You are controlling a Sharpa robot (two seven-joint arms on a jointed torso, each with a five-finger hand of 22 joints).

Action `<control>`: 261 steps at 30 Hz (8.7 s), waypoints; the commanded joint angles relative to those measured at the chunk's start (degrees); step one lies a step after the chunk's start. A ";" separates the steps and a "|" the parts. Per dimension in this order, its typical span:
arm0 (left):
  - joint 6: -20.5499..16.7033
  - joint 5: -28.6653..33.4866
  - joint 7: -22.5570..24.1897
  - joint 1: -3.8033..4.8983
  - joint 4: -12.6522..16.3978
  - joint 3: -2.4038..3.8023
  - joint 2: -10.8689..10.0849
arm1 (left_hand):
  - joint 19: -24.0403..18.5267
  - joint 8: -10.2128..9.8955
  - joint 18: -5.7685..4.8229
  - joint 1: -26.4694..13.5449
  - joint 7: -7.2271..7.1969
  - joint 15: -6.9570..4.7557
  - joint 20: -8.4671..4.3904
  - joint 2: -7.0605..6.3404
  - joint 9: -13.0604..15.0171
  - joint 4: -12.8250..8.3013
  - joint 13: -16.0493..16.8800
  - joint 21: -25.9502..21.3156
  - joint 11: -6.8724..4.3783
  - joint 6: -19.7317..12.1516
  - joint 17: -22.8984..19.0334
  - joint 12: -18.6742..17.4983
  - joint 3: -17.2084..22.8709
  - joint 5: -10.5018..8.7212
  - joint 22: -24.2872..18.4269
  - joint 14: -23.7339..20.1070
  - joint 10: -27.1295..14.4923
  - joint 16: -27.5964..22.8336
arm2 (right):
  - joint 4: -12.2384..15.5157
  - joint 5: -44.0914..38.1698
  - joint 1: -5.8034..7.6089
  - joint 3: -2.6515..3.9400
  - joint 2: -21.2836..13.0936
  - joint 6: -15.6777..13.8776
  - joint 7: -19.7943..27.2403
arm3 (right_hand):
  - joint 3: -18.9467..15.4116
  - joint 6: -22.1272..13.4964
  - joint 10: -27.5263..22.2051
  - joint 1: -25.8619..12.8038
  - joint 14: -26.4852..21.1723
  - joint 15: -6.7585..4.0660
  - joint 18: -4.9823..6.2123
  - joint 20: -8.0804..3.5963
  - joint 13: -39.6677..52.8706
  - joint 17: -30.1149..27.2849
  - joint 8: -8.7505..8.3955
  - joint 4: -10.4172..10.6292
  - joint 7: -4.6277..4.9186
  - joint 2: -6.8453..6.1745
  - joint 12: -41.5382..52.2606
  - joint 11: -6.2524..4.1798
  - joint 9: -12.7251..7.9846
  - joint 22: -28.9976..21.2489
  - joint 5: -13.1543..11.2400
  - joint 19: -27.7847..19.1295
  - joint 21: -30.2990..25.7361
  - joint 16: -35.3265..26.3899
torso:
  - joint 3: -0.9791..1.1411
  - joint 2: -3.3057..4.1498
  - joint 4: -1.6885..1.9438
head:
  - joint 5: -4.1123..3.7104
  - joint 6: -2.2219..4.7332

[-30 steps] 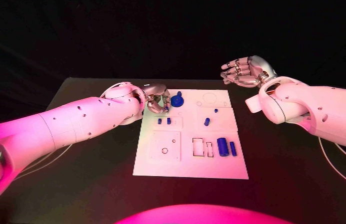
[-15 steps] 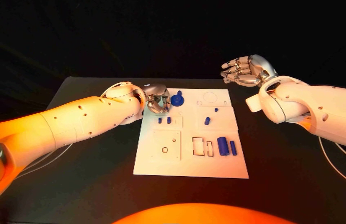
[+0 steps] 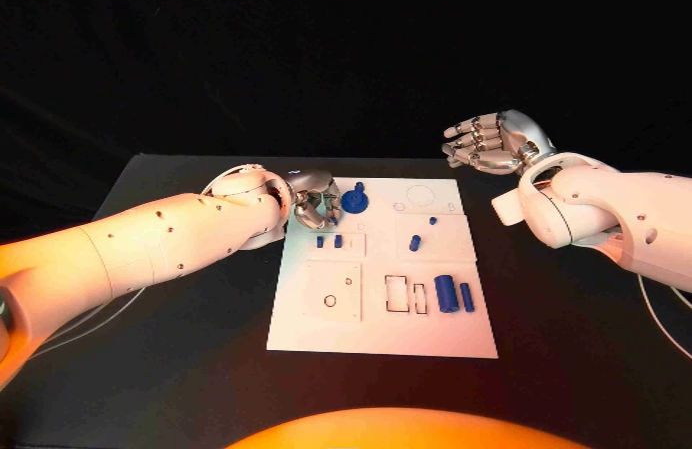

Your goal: Assemble the parts on the task board

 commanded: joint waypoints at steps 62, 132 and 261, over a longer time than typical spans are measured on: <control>0.88 2.19 -0.63 -0.08 -0.05 -0.22 -0.68 | -3.44 -6.77 0.01 -3.97 -0.02 1.79 1.58 -2.65 -1.00 1.57 0.23 -4.57 2.10 -6.82 -8.18 -5.35 -2.37 0.30 -3.50 -5.46 -4.19 -1.86 | -0.07 -0.10 -0.35 0.01 0.00 -0.23 1.10 | 0.53 -0.40 -0.35 -1.18 0.19 0.08 0.71 0.04 -0.18 -0.68 0.11 -0.51 1.72 -0.16 -0.13 0.00 -0.03 -1.06 0.18 -0.19 -0.10 -0.86 | -0.04 0.05 0.03 | -0.10 -0.26; 2.25 69.88 16.18 0.06 17.73 2.83 -19.44 | -11.07 -6.16 2.17 -3.69 2.37 2.08 1.80 -0.38 0.25 2.81 1.37 -16.45 2.64 -5.19 -29.03 -2.36 -4.93 0.20 -13.61 -15.76 -4.86 -12.30 | -3.78 -60.17 -6.06 -0.11 5.96 18.00 -22.32 | 8.64 10.42 10.71 -4.97 27.09 -7.45 -6.10 -7.98 1.22 51.89 -0.50 -10.43 -3.43 -3.11 -5.39 -5.45 1.23 59.26 -1.90 26.79 71.41 69.97 | -0.14 0.02 0.06 | -4.65 1.61; -0.78 69.81 14.72 0.02 16.22 2.75 -17.58 | -10.23 -7.29 2.15 -1.69 3.20 2.62 2.12 0.22 -0.03 2.17 0.95 -17.53 3.46 -7.39 -29.43 -2.81 -4.86 0.97 -14.44 -15.96 -7.29 -12.94 | 10.88 -65.98 -14.43 -0.24 13.79 10.35 -25.05 | 15.11 15.51 17.41 -4.24 26.76 -9.54 -8.71 -9.80 6.06 50.68 3.29 -16.67 -5.66 1.99 -4.58 -7.96 6.65 70.51 -8.18 31.38 82.45 71.51 | -0.50 -0.79 -0.24 | 2.86 -2.49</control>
